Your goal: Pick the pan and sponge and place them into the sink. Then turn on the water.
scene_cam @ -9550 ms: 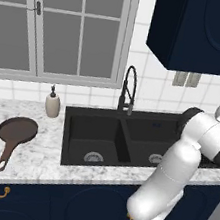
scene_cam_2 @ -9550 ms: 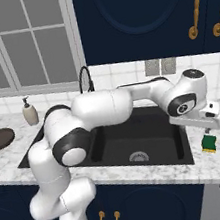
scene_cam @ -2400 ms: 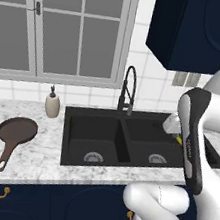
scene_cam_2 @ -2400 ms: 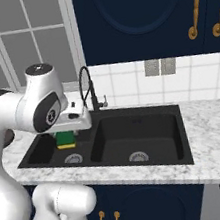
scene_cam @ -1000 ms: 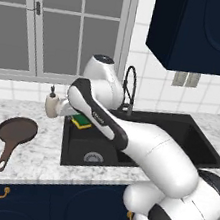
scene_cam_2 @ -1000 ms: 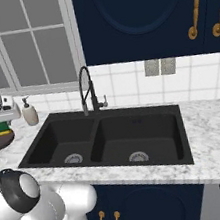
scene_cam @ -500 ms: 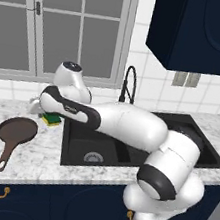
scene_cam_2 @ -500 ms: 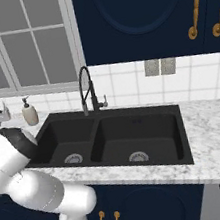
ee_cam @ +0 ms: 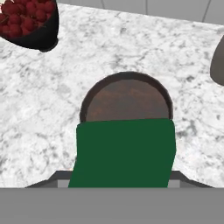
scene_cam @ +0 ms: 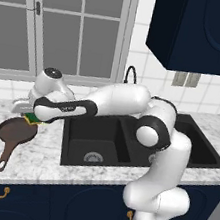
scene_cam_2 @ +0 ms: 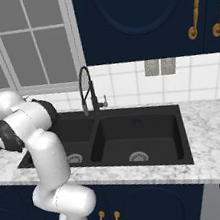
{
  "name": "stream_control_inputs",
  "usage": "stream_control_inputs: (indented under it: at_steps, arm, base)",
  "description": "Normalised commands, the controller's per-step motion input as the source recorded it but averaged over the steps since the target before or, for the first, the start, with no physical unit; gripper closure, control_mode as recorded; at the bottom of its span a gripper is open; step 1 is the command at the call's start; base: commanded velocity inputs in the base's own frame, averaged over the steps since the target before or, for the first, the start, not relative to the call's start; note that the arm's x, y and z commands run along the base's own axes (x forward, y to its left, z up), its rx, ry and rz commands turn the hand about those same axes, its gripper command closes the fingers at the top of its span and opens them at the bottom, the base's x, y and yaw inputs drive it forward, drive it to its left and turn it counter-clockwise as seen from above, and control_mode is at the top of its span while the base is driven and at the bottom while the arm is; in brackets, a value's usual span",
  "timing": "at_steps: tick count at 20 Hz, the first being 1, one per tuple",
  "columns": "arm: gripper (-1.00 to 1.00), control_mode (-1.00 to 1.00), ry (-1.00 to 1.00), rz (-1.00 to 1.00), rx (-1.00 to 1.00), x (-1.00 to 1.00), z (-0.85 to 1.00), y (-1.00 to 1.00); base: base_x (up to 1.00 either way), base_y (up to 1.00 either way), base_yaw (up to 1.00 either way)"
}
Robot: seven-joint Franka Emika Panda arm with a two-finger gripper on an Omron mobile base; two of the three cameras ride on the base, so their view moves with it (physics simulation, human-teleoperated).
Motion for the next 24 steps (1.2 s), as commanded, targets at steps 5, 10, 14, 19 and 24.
stream_control_inputs:
  at_steps: [5,10,14,19,24]
  arm:
    - [1.00,-1.00,-0.01,-0.03,0.00,0.21,-0.10,0.40]
    - [1.00,-1.00,-0.05,-0.07,-0.04,0.07,-0.17,0.05]
    - [1.00,-1.00,-0.09,-0.10,-0.03,0.06,-0.28,-0.01]
    - [1.00,-1.00,-0.10,-0.11,-0.02,0.24,-0.44,-0.06]
    - [1.00,-1.00,-0.04,-0.08,0.00,0.25,-0.27,0.00]
  base:
    - [0.00,0.00,0.00]
    - [0.00,0.00,0.00]
    - [0.00,0.00,0.00]
    - [0.00,0.00,0.00]
    - [0.00,0.00,0.00]
